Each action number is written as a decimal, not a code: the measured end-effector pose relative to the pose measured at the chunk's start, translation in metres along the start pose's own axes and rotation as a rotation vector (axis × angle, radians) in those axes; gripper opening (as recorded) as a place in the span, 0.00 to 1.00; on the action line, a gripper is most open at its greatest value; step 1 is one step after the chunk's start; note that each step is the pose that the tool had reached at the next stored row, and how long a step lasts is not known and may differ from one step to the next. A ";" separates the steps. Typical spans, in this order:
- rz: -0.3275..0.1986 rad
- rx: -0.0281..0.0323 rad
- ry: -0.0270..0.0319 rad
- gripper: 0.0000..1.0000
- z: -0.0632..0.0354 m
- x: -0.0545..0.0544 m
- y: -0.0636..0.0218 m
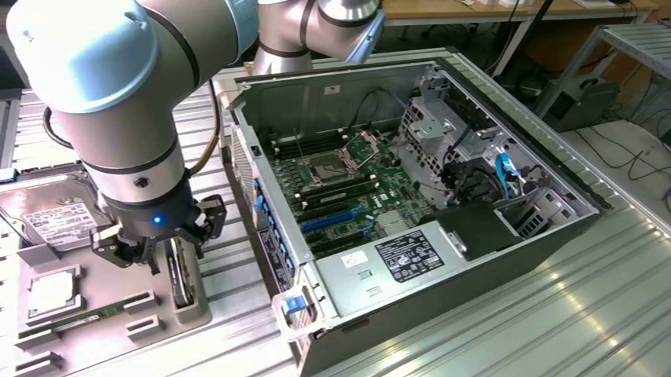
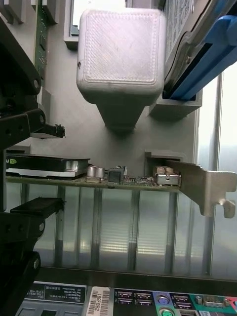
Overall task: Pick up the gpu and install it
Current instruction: 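Pick up the gpu and move the gpu toward the slot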
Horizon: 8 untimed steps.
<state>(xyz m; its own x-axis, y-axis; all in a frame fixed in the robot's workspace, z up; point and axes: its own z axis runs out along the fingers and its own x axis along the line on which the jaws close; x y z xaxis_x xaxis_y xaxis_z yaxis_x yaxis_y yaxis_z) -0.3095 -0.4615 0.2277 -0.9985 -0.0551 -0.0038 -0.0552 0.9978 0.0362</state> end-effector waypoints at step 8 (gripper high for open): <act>0.021 -0.0002 -0.0010 0.60 0.0002 0.000 0.0001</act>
<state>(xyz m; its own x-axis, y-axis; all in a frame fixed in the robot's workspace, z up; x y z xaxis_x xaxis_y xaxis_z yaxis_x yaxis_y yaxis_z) -0.3095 -0.4614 0.2275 -0.9994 -0.0337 -0.0040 -0.0338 0.9988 0.0364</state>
